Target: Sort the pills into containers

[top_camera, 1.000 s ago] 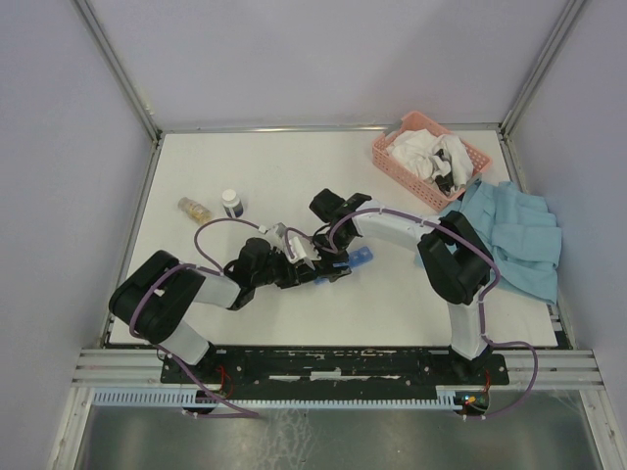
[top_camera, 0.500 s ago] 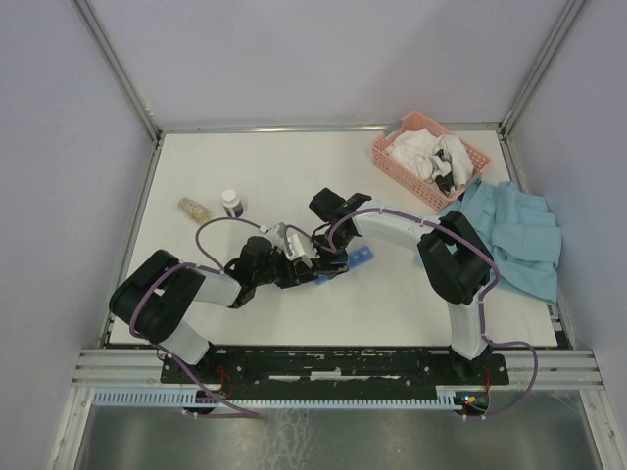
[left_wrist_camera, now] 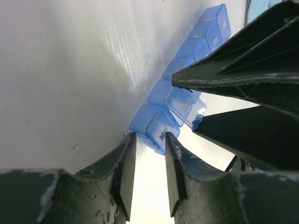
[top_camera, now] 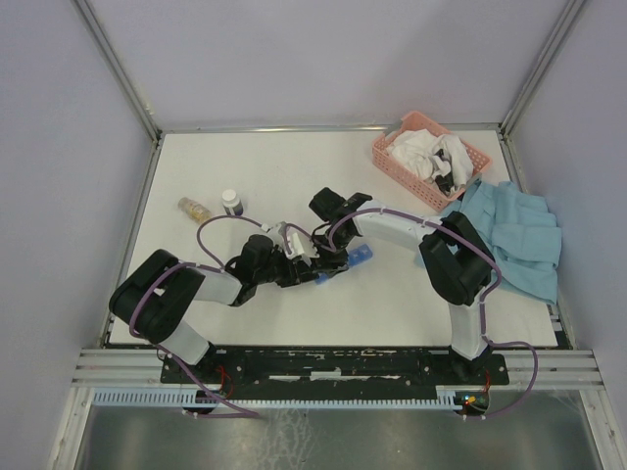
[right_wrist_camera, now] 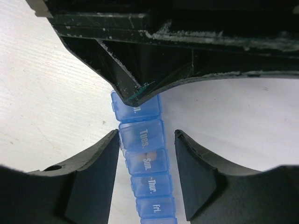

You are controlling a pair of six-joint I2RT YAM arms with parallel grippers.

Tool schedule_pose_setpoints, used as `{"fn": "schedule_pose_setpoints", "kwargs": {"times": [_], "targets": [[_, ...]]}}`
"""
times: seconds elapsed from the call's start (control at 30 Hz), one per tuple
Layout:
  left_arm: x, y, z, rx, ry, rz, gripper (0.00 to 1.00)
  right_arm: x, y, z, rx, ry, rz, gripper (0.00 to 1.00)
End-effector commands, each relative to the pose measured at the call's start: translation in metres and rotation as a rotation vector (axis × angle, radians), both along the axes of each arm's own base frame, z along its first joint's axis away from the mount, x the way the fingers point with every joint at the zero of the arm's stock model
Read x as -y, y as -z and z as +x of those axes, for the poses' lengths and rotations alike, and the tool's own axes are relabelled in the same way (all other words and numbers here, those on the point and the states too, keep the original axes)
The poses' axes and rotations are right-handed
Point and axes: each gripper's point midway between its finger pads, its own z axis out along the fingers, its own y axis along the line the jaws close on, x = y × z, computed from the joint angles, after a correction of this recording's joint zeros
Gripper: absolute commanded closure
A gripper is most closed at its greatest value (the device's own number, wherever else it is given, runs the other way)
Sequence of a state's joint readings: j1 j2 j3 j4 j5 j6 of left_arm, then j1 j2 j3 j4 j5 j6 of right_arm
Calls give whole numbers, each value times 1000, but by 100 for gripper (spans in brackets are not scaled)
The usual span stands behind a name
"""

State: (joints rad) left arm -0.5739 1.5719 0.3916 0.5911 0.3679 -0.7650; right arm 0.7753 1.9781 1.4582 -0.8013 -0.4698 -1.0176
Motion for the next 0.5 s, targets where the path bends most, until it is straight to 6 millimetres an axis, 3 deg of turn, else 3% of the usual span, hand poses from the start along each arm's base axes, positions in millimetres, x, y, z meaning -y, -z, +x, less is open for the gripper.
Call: {"fn": "schedule_pose_setpoints", "kwargs": {"times": [0.0, 0.47], "targets": [[-5, 12, -2, 3, 23, 72, 63, -14, -40, 15, 79, 14, 102, 42], [-3, 12, -1, 1, 36, 77, 65, -17, -39, 38, 139, 129, 102, 50]]}}
